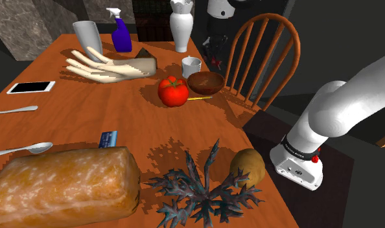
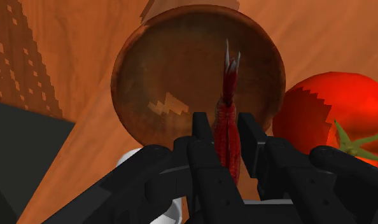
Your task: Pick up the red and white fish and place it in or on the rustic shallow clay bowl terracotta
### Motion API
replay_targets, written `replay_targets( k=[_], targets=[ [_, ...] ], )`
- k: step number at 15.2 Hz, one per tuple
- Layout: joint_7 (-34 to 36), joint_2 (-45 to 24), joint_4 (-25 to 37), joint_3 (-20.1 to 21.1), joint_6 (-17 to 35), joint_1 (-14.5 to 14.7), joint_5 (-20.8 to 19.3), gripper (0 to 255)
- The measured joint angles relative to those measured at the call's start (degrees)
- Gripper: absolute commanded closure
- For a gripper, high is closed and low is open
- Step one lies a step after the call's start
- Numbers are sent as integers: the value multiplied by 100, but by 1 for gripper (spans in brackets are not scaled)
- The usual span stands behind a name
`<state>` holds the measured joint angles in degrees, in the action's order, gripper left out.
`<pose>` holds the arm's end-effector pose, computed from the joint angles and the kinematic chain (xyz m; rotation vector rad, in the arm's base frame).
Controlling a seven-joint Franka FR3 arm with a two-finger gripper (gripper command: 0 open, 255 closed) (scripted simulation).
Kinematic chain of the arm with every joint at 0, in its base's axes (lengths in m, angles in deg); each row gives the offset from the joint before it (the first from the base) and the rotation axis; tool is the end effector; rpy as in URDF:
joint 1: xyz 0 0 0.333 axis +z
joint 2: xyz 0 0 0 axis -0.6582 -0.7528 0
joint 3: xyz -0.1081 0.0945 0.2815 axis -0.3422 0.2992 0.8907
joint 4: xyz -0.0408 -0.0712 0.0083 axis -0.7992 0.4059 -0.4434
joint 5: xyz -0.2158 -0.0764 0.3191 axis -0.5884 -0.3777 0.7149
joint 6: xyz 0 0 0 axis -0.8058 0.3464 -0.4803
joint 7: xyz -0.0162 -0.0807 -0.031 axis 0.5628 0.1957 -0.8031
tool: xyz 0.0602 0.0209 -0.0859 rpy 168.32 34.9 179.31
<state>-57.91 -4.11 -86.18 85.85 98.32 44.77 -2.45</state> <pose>0.4276 0.1003 0.5204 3.1196 -0.0238 0.0912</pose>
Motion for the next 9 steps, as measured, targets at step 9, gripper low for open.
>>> replay_targets(
  k=[9],
  targets=[
    [-23,-313,-342,-7,653,-37,-47,255]
  ],
)
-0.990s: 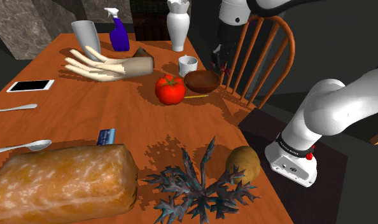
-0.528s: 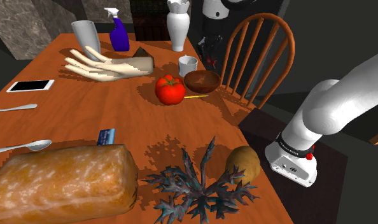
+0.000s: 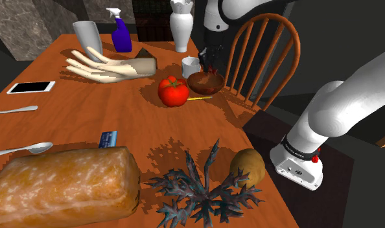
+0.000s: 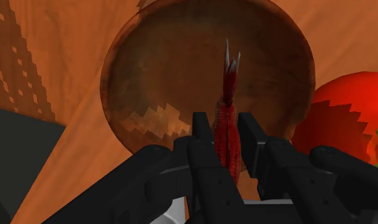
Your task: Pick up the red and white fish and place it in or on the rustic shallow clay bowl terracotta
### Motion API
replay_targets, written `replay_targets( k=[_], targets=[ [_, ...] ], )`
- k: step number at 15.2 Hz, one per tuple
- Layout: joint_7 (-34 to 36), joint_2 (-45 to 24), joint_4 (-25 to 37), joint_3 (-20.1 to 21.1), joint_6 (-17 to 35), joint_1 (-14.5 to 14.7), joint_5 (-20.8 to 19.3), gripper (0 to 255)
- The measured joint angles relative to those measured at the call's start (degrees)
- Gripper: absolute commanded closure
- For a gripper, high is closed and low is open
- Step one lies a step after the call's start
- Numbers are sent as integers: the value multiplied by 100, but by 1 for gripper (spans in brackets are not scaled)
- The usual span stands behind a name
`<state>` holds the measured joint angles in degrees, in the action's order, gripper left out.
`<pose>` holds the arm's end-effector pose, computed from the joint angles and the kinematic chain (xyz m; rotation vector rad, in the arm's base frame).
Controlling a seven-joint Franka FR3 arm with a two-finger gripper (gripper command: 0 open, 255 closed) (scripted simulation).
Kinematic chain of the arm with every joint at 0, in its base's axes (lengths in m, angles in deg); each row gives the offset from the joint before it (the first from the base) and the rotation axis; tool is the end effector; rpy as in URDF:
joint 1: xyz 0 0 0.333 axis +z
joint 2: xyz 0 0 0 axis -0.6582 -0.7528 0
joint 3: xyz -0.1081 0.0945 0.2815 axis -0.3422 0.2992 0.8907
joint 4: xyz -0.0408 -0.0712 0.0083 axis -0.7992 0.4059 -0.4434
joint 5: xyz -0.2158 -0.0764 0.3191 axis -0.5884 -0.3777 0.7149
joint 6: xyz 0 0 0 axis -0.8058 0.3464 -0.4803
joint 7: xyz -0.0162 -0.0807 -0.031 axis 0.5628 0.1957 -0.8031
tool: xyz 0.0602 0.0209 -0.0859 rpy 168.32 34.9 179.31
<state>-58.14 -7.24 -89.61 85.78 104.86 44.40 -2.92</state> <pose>0.4399 0.0961 0.4783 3.1188 -0.0243 0.0914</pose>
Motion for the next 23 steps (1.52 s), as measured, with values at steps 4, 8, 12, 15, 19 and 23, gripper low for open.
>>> replay_targets(
  k=[4,8,12,15,19,23],
  targets=[
    [12,-102,-236,13,336,-2,-9,255],
    [12,-126,-312,14,438,-4,-12,255],
    [13,-128,-316,15,445,-4,-12,0],
    [13,-128,-317,15,446,-4,-12,0],
    [16,-95,-240,15,341,0,-8,0],
    [-1,86,171,-4,-247,6,9,0]
  ],
)
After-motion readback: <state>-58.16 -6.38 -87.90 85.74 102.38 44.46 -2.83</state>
